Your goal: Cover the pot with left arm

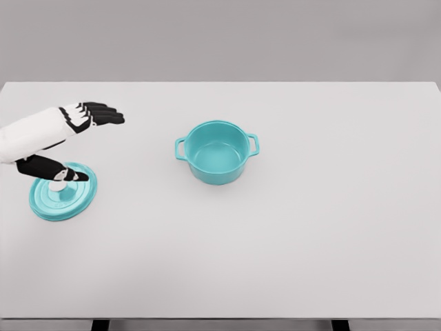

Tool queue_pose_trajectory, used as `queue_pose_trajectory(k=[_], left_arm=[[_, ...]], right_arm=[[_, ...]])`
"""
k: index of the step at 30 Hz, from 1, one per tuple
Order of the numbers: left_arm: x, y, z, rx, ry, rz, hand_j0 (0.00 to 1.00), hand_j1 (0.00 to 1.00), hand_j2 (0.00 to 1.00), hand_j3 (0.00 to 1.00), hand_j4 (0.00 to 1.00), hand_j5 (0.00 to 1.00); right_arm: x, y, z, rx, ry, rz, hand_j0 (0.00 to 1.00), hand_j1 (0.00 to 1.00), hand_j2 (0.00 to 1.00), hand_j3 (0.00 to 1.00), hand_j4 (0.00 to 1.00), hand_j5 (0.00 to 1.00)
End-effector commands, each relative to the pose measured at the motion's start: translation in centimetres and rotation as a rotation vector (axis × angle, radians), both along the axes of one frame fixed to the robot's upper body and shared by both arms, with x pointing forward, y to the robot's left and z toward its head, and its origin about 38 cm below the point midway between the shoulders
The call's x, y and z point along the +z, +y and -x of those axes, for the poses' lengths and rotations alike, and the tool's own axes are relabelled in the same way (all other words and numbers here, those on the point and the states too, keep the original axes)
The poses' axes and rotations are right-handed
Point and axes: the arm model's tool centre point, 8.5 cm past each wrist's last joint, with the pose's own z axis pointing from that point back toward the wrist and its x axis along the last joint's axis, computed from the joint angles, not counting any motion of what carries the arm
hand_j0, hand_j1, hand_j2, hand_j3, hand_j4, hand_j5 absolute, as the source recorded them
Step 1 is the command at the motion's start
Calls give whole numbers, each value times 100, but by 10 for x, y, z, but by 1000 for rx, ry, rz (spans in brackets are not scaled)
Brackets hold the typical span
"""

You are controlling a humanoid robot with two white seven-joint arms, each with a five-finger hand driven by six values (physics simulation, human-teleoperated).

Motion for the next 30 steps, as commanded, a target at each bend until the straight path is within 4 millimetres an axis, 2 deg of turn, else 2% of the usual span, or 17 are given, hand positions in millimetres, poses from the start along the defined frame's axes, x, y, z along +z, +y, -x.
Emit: queue_pose_trajectory(k=[1, 11, 12, 14, 18, 20, 23, 25, 28, 30], left_arm=[[-2, 0, 1, -2, 9, -1, 100, 100, 100, 100, 100, 100], [4, -1, -1, 0, -15, 2, 100, 100, 100, 100, 100, 100], [12, 0, -3, 6, -38, 16, 100, 100, 100, 100, 100, 100], [14, 3, -3, 20, -30, 51, 100, 100, 100, 100, 100, 100], [-4, 11, 3, 75, 171, 277, 100, 100, 100, 100, 100, 100], [-10, 11, 5, 77, 192, 268, 100, 100, 100, 100, 100, 100], [-9, 33, 12, 127, 203, 144, 100, 100, 100, 100, 100, 100], [-17, 39, 8, 182, 202, 57, 100, 100, 100, 100, 100, 100], [-37, 50, 12, 233, 267, 58, 100, 100, 100, 100, 100, 100], [-43, 55, 13, 248, 287, 56, 100, 100, 100, 100, 100, 100]], right_arm=[[0, 0, 0, 0, 0, 0, 100, 100, 100, 100, 100, 100], [0, 0, 2, -2, 3, 1, 100, 100, 100, 100, 100, 100], [0, 0, 2, -2, 3, 1, 100, 100, 100, 100, 100, 100], [0, 0, 2, -2, 3, 1, 100, 100, 100, 100, 100, 100], [0, 0, 2, -2, 3, 1, 100, 100, 100, 100, 100, 100], [0, 0, 2, -2, 3, 1, 100, 100, 100, 100, 100, 100], [0, 0, 2, -2, 3, 1, 100, 100, 100, 100, 100, 100], [0, 0, 2, -2, 3, 1, 100, 100, 100, 100, 100, 100], [0, 0, 2, -2, 3, 1, 100, 100, 100, 100, 100, 100], [0, 0, 2, -2, 3, 1, 100, 100, 100, 100, 100, 100]])
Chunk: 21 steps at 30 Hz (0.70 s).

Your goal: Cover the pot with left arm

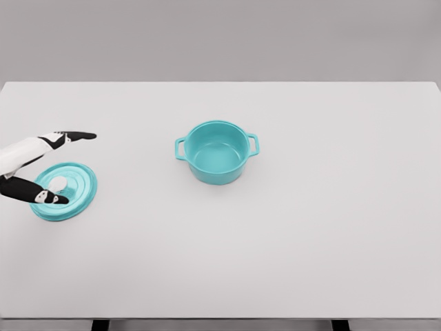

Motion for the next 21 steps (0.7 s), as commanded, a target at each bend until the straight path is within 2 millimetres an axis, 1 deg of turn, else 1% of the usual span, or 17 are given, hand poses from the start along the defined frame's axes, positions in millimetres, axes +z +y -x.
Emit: queue_pose_trajectory(k=[1, 2, 4, 6, 8, 9, 11, 15, 18, 21], left_arm=[[-1, 9, -2, 32, 13, -13, 98, 98, 98, 98, 98, 98], [-2, 9, -2, 37, 21, -4, 88, 88, 88, 88, 88, 88], [-1, 11, -3, 51, 30, 12, 82, 82, 82, 82, 82, 82], [-8, 18, -3, 83, 54, -6, 82, 82, 82, 82, 82, 82], [-21, 34, -2, 126, 85, -28, 85, 85, 85, 85, 85, 85], [-24, 38, -2, 139, 92, -35, 86, 86, 86, 86, 86, 86], [-24, 38, -2, 141, 88, -33, 88, 88, 88, 88, 88, 88], [-25, 37, -3, 145, 85, -20, 87, 87, 87, 87, 87, 87], [-38, 41, -7, 172, 101, -6, 87, 87, 87, 87, 87, 87], [-47, 48, -6, 193, 121, -15, 87, 87, 87, 87, 87, 87]], right_arm=[[0, 0, 0, 1, 0, 0, 100, 100, 100, 100, 100, 100], [0, 0, 0, 1, 0, 0, 100, 100, 100, 100, 100, 100], [0, 0, 0, 1, 0, 0, 100, 100, 100, 100, 100, 100], [0, 0, 0, 1, 0, 0, 100, 100, 100, 100, 100, 100], [0, 0, 0, 1, 0, 0, 100, 100, 100, 100, 100, 100], [0, 0, 0, 1, 0, 0, 100, 100, 100, 100, 100, 100], [0, 0, 0, 1, 0, 0, 100, 100, 100, 100, 100, 100], [0, 0, 0, 1, 0, 0, 100, 100, 100, 100, 100, 100], [0, 0, 0, 1, 0, 0, 100, 100, 100, 100, 100, 100], [0, 0, 0, 1, 0, 0, 100, 100, 100, 100, 100, 100]])
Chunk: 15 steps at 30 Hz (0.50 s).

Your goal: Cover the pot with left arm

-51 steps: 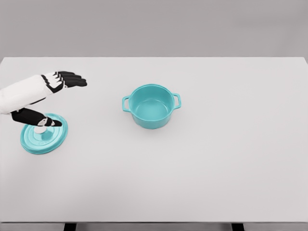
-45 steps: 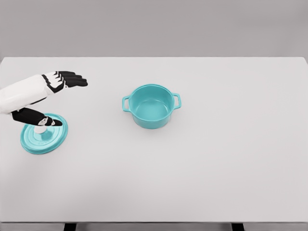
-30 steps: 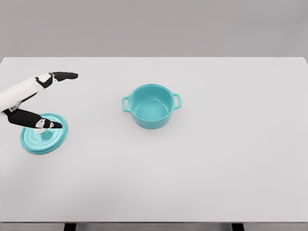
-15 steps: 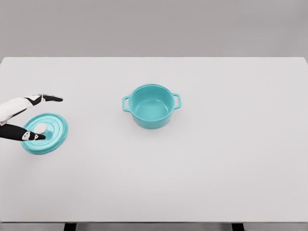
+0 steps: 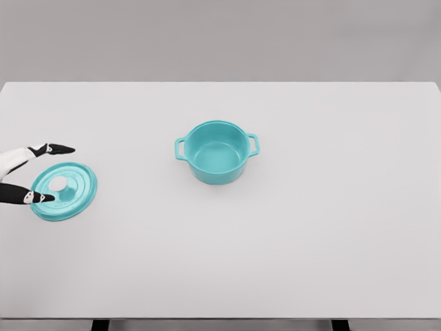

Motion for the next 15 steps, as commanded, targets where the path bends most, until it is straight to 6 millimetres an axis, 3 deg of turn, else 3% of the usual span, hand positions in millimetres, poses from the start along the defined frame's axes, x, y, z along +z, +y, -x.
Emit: queue_pose_trajectory(k=[1, 15], left_arm=[[-10, 4, -1, 23, 15, 9, 87, 87, 87, 87, 87, 87], [-29, 2, 1, 50, 60, 78, 82, 82, 82, 82, 82, 82]], right_arm=[[0, 0, 0, 1, 0, 0, 100, 100, 100, 100, 100, 100], [0, 0, 0, 1, 0, 0, 100, 100, 100, 100, 100, 100]])
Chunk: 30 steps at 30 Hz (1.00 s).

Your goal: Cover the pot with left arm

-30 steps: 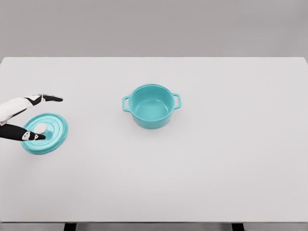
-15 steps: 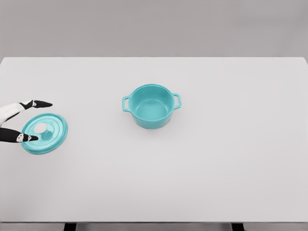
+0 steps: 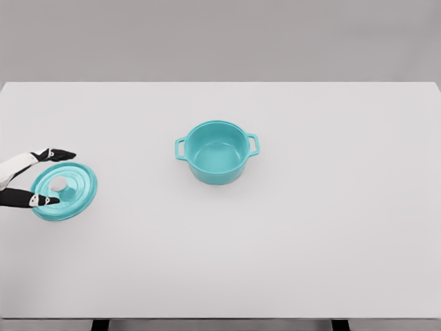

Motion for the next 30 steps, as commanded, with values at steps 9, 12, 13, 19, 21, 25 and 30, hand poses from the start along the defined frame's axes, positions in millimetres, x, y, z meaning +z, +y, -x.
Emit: queue_pose_trajectory(k=[9, 12, 13, 19, 21, 25, 30], left_arm=[[-6, 5, -1, 26, 14, 9, 82, 82, 82, 82, 82, 82], [-13, 6, -3, 42, 17, 19, 82, 82, 82, 82, 82, 82], [-14, 9, -4, 50, 20, 15, 82, 82, 82, 82, 82, 82], [-17, 16, -5, 74, 26, 5, 83, 83, 83, 83, 83, 83], [-17, 14, -5, 68, 25, 8, 83, 83, 83, 83, 83, 83], [-15, 9, -4, 55, 23, 13, 82, 82, 82, 82, 82, 82], [-17, 11, -3, 59, 31, 6, 78, 78, 78, 78, 78, 78]], right_arm=[[0, 0, 0, 1, 0, 0, 100, 100, 100, 100, 100, 100], [0, 0, 0, 1, 0, 0, 100, 100, 100, 100, 100, 100], [0, 0, 0, 1, 0, 0, 100, 100, 100, 100, 100, 100], [0, 0, 0, 1, 0, 0, 100, 100, 100, 100, 100, 100], [0, 0, 0, 1, 0, 0, 100, 100, 100, 100, 100, 100], [0, 0, 0, 1, 0, 0, 100, 100, 100, 100, 100, 100], [0, 0, 0, 1, 0, 0, 100, 100, 100, 100, 100, 100]])
